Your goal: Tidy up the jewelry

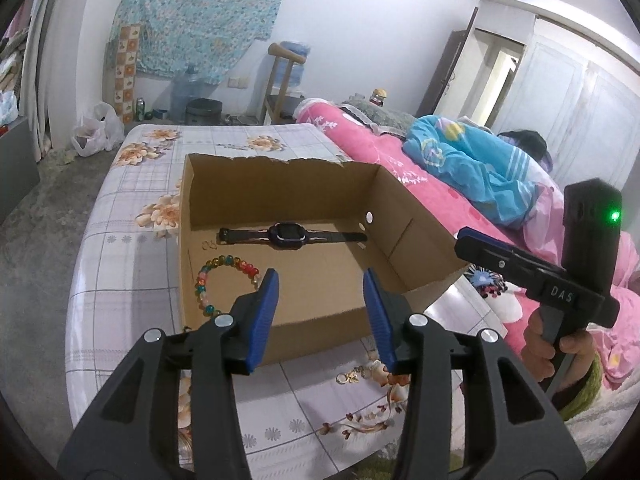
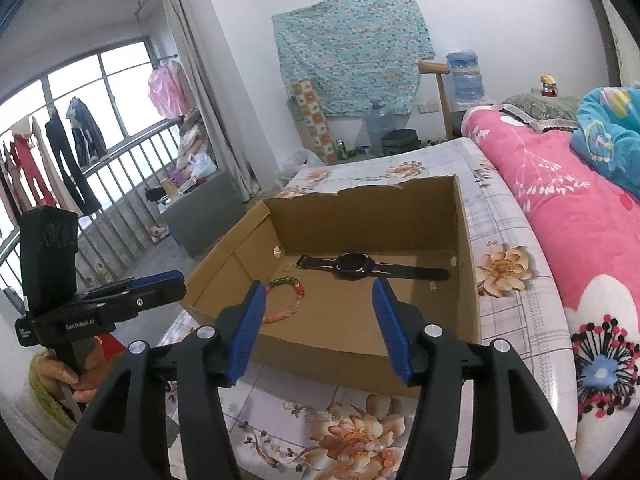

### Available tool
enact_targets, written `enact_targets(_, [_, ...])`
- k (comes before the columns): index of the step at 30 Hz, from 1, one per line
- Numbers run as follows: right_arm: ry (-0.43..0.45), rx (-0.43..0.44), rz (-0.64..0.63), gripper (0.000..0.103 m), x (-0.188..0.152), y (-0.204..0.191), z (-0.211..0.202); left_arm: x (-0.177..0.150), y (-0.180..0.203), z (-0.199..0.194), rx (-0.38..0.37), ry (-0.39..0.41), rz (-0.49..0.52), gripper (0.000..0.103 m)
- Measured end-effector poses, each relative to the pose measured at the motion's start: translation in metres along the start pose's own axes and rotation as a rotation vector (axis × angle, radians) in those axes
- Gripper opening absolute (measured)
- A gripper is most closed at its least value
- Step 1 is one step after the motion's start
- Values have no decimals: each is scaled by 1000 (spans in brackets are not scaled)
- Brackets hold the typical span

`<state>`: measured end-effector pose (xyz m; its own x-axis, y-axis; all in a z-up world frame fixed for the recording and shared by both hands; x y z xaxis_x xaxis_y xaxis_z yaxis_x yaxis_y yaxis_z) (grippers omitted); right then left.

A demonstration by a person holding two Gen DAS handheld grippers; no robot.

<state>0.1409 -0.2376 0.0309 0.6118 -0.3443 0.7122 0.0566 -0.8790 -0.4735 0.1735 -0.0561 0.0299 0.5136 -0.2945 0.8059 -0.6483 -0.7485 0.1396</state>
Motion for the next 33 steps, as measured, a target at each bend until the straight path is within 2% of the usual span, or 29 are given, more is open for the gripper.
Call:
enact_targets(14, [3,10,-1,55,0,-1,-1,-4,6,-1,-1,-2,2,42])
enact_targets(33, [13,14,3,55,4,-2,-5,-2,28,-2,-20,6,81,42])
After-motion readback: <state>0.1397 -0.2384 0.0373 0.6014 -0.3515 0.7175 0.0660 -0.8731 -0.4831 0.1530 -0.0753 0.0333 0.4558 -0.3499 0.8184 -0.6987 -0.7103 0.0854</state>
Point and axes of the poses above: each gripper's, at about its wrist camera, not at the fingertips, and z roughly the way its jaws point, y to its right, x to its top, the point moved 8 cm from there along z, roughly the way its jaws point, and after that the axes turned 12 degrees about z, right-handed, at the moved point
